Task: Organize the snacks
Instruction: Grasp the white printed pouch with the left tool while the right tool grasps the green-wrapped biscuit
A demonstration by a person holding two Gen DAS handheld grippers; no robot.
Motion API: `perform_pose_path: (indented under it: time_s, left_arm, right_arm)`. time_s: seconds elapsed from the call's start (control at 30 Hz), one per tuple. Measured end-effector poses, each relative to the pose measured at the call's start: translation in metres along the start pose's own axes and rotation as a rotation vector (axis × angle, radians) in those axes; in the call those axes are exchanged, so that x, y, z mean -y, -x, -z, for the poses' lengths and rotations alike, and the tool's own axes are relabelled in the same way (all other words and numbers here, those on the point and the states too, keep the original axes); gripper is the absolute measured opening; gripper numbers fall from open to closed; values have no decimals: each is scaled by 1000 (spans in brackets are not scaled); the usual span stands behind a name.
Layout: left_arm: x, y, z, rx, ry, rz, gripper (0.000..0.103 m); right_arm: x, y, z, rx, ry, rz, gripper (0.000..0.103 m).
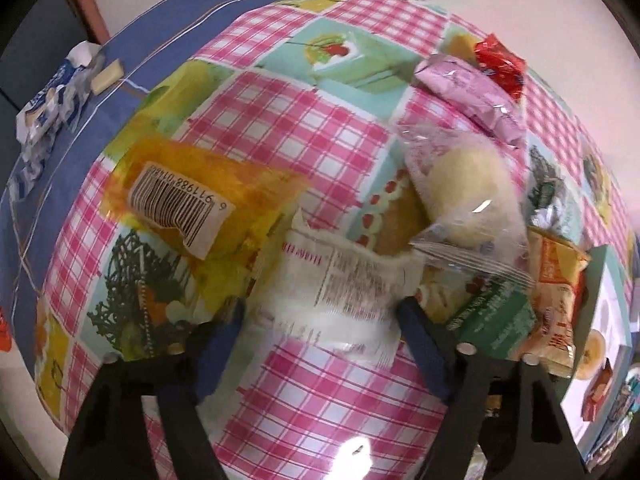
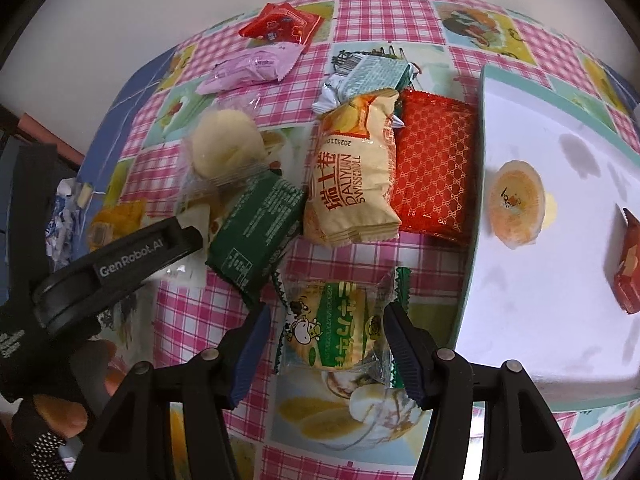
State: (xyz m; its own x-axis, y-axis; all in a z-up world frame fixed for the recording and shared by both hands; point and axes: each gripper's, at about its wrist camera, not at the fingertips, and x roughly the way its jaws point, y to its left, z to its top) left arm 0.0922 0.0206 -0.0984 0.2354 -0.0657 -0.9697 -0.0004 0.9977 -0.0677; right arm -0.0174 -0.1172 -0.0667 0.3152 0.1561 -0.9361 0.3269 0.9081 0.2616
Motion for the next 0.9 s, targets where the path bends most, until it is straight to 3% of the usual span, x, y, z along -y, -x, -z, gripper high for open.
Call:
perform_pose_path:
  time_s: [0.13, 0.4, 0.63, 0.9]
  left_arm:
    - [2, 6, -1, -4, -2, 41, 63]
    - [-7, 6, 0, -25, 10, 63, 58]
    - [-27, 12, 13, -45, 37, 60, 57]
    - [-44, 14, 33, -67, 61, 62, 58]
  right_arm:
    - [0, 5, -3, 29, 16, 71, 63]
    - [12, 1, -4, 2, -18, 51, 63]
    - [1, -5, -1, -20, 25, 50, 64]
    - [-12, -16, 0, -39, 62, 69, 72]
